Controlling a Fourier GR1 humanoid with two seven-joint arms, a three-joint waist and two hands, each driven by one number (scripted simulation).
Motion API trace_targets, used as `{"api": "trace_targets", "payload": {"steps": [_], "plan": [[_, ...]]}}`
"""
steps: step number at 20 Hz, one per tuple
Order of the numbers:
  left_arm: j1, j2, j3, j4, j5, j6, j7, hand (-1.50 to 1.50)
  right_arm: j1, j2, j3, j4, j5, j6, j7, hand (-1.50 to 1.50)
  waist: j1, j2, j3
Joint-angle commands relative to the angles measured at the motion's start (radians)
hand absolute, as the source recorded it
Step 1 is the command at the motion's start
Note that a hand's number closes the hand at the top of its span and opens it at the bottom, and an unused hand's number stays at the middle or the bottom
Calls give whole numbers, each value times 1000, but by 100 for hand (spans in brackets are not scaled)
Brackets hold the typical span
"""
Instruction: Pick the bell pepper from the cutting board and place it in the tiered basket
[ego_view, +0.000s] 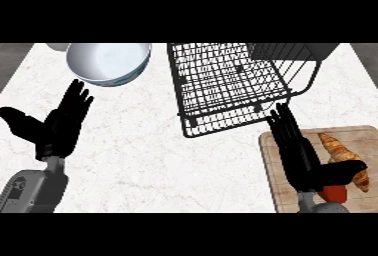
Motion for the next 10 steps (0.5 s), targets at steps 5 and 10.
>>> {"api": "trace_targets", "payload": {"steps": [5, 10], "plan": [[28, -27, -154, 13, -172, -82, -163, 0, -167, -118, -6, 21, 174, -89, 157, -150, -5, 7, 10], [96, -56, -206, -33, -193, -129, -148, 0, -80, -60, -10, 107, 229, -92, 43, -150, -8, 6, 12]]}}
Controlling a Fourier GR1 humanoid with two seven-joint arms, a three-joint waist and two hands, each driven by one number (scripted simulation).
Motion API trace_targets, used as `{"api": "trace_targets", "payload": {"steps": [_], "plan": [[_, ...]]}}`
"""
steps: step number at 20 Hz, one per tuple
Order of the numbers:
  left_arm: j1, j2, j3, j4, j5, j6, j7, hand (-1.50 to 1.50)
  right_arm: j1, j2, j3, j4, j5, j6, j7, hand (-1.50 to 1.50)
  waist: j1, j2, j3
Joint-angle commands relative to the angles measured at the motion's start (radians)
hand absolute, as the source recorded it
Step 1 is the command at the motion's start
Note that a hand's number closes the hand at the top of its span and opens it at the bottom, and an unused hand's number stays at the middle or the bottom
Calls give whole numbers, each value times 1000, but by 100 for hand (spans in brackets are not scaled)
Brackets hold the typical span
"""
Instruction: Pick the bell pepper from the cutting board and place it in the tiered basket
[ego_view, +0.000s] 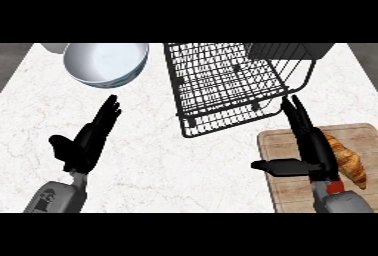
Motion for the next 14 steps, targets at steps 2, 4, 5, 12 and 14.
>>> {"api": "trace_targets", "payload": {"steps": [2, 4, 5, 12, 14], "plan": [[17, -43, -26, 18, -57, -20, -27, 0, 22, 88, 3, 53, 77, -10, -157, -150, 2, 10, 7], [27, -37, -22, 25, -57, -41, -51, 0, 32, -30, -53, -46, 87, 21, -131, -150, -3, 8, 6], [-31, -48, -19, 50, -52, -23, -6, 0, 2, -87, -20, -161, 142, -25, 4, -150, -14, 6, 5], [34, -18, -8, 33, -60, -35, -57, 0, 0, -466, 10, -288, 373, 95, 325, -150, -28, -5, -4], [68, -35, -27, 49, -72, -30, -76, 0, -1, -578, 19, -317, 394, 193, 411, -150, -26, -3, -5]]}}
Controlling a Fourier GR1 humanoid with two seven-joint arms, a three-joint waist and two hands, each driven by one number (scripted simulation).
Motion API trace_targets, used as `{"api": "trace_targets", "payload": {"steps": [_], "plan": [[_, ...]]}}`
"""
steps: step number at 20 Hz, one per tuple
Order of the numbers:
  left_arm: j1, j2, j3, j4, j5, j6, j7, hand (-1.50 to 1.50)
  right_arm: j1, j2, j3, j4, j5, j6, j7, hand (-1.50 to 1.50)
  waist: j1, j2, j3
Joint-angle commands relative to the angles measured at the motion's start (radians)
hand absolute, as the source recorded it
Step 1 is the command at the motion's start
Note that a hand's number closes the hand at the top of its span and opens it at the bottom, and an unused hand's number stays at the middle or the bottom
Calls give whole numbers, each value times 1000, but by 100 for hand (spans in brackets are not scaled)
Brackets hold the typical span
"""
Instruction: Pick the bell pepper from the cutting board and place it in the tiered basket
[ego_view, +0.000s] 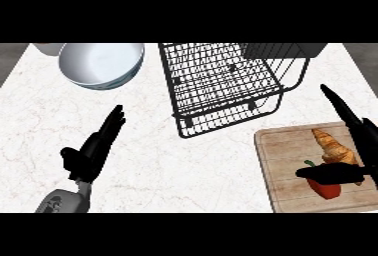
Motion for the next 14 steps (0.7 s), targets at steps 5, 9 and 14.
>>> {"api": "trace_targets", "payload": {"steps": [5, 9, 14], "plan": [[-2, 2, 13, 15, 1, -5, -10, 0, -21, -402, 80, -194, 115, 351, 368, -150, -4, 0, -4], [-7, -17, -4, -24, 4, -3, 26, 0, -23, -413, 140, -405, 61, 460, 629, -150, 7, 2, 2], [-11, -35, -8, 18, -37, -7, -15, 0, -75, -381, 111, -558, -50, 548, 904, -150, 22, 11, 6]]}}
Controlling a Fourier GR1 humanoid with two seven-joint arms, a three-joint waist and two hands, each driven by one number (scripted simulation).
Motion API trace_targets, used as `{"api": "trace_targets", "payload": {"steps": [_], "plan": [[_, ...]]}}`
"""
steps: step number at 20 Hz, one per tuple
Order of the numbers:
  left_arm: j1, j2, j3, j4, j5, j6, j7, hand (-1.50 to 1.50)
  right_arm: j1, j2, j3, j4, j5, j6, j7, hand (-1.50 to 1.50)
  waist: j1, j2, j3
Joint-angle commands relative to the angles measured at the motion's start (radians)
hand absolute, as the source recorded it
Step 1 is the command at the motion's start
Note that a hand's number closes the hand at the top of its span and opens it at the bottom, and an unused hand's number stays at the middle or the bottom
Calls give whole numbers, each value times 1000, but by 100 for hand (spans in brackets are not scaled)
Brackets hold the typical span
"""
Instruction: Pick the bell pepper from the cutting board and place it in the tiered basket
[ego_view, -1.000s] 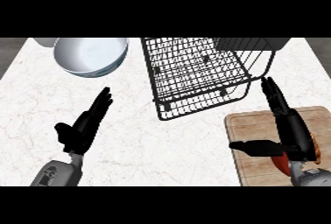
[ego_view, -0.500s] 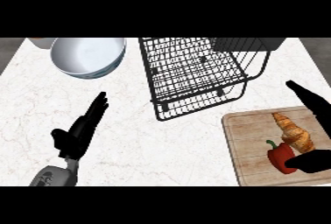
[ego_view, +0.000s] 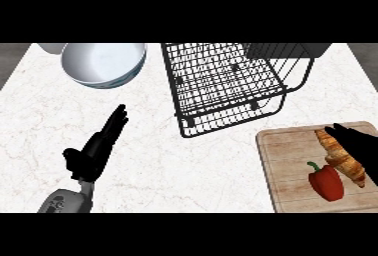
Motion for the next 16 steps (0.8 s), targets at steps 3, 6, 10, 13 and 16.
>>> {"api": "trace_targets", "payload": {"steps": [3, 6, 10, 13, 16], "plan": [[-36, -32, 9, 11, -15, -7, 16, 0, -64, 108, 60, -109, -1, 59, 295, -150, 14, 6, 3], [-20, -22, 28, 21, -12, -23, 7, 0, -52, 153, 80, -52, 149, 8, 251, -150, 15, 6, 4], [-8, -27, 2, -70, -13, -16, 74, 0, -1, 114, 121, -14, 224, 31, 276, -150, 16, 3, 4], [30, -6, 41, 9, -10, -52, -34, 0, 66, 144, 151, 27, 283, -3, 257, -150, 9, 5, 4], [-15, -37, 32, 36, -47, -30, -28, 0, 40, 204, 132, 115, 275, 25, 220, -150, 11, 6, 4]]}}
